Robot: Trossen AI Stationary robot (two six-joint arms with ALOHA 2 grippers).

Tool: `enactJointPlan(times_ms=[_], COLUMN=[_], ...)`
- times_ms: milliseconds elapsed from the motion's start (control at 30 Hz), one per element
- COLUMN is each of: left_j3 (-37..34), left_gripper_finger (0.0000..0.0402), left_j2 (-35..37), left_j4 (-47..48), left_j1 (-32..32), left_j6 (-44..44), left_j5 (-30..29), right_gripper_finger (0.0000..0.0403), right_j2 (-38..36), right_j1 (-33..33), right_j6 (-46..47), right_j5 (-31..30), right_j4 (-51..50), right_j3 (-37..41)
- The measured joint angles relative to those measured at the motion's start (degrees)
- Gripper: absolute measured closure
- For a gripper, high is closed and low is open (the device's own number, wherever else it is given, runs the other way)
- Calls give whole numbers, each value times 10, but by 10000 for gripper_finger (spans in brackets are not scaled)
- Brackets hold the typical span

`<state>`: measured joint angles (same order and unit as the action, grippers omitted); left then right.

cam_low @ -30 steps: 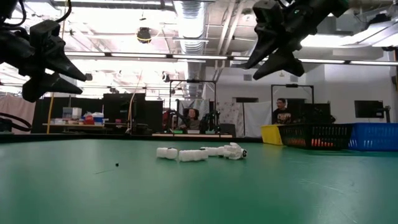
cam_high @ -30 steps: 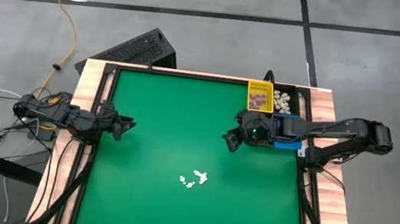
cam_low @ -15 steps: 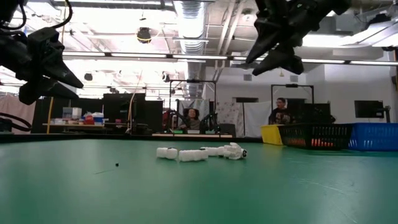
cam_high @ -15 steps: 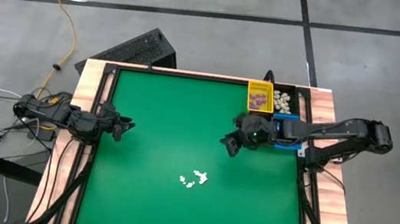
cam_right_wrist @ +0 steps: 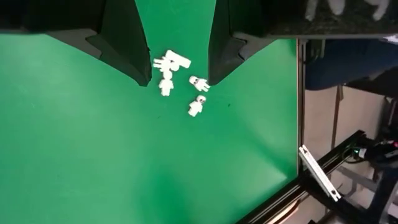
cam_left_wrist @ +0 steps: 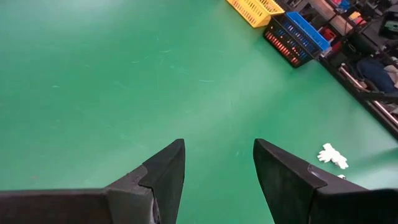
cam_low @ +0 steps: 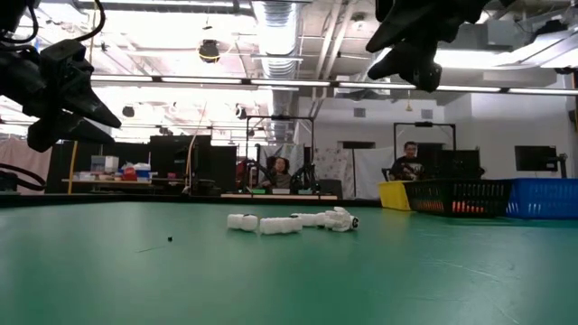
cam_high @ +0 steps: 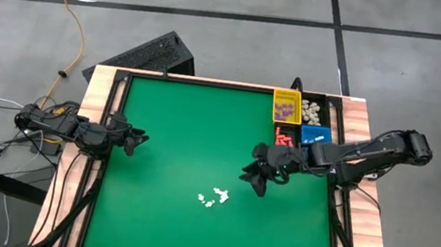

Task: Sort Halloween decoration
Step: Put the white skeleton toy into the blue basket

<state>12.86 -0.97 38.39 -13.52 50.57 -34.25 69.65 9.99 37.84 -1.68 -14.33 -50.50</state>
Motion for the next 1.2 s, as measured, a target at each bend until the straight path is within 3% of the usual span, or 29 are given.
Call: enactJointPlan(times_ms=[267, 600, 967, 1200], left_j3=[0, 0, 0, 0], left_gripper_finger=[221, 221, 221, 221], left_j2=[0, 0, 0, 0], left_j4=[0, 3, 10, 15], left_j1=[0, 0, 0, 0], left_j6=[0, 0, 0, 0], left_j5=[0, 5, 7, 8], right_gripper_finger=[226, 226, 226, 226], right_j2=[24, 164, 253, 254], right_j1=[53, 124, 148, 146], right_j6=[-12, -5, 45, -23], right_j5=[-1, 5, 35, -3], right_j4=[41, 242, 305, 264], right_j3=[0, 0, 0, -27])
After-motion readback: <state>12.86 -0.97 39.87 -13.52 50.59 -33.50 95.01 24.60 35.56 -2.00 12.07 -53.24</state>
